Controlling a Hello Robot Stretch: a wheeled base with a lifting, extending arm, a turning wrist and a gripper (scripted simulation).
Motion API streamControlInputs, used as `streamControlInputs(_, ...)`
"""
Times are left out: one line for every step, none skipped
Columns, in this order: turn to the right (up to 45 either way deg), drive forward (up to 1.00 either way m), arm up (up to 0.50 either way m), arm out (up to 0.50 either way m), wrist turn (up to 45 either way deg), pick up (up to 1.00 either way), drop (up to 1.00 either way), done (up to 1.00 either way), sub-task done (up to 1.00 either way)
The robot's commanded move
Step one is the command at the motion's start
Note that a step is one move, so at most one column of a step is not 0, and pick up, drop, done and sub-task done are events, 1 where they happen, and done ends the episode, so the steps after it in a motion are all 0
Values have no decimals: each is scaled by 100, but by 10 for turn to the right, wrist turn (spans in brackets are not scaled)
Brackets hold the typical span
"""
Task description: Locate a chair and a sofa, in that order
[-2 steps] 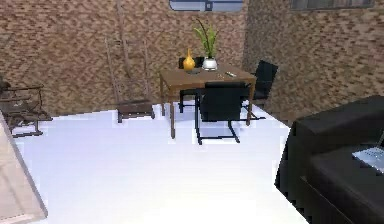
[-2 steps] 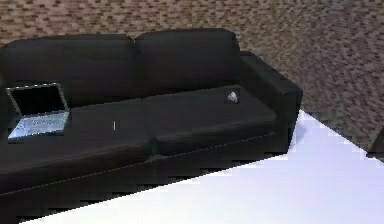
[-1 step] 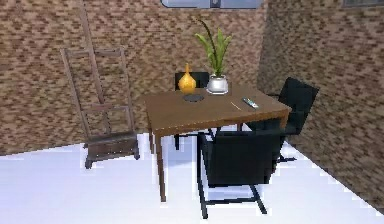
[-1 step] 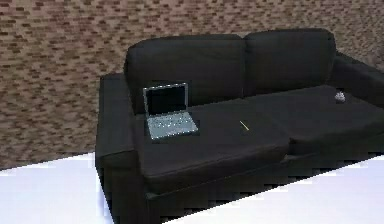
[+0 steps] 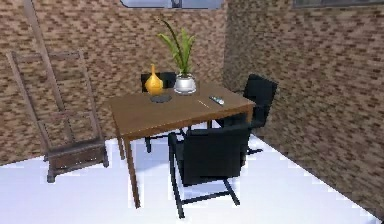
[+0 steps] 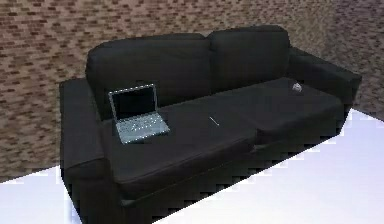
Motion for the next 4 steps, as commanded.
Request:
streamControlInputs(0,25,0,0,0,0,0,0,0)
streamControlInputs(0,0,0,0,0,0,0,0,100)
streamControlInputs(450,0,0,0,0,0,0,0,0)
streamControlInputs(450,0,0,0,0,0,0,0,0)
